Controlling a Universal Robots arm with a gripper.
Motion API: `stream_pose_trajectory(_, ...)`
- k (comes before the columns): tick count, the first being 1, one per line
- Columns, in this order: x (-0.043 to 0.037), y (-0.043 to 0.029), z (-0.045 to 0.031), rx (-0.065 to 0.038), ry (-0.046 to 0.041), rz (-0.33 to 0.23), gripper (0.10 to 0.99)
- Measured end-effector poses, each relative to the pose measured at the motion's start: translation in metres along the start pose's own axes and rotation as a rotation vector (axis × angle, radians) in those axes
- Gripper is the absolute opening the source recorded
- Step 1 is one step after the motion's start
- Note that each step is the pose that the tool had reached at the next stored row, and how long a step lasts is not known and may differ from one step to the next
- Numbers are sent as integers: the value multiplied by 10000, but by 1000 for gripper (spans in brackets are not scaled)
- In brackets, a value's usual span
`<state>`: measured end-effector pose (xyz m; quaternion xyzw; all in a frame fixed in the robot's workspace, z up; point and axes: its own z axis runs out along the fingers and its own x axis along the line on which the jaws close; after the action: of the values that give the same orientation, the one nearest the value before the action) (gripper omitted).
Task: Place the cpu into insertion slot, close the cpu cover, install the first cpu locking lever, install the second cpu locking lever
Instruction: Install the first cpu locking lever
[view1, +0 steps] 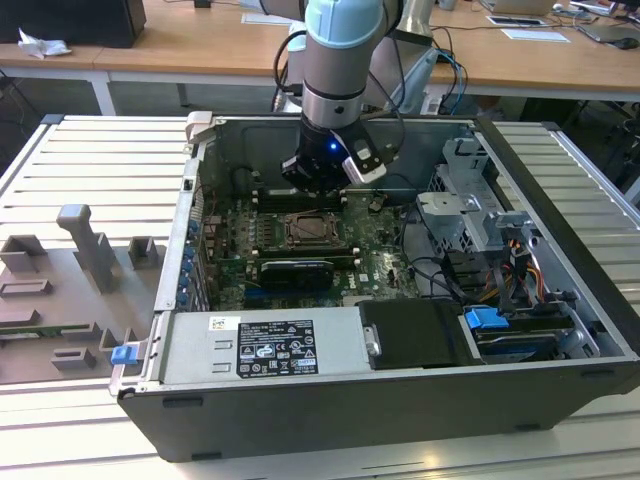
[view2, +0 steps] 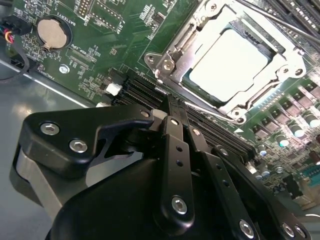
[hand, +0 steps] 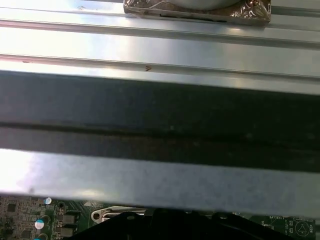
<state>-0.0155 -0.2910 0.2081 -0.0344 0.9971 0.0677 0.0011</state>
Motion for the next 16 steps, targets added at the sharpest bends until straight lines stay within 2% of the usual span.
stream_pose_trajectory(5, -2, -6, 36, 2, -2, 23, 106)
stream_pose_trajectory(16, -3, -5, 31, 2, -4, 25, 106)
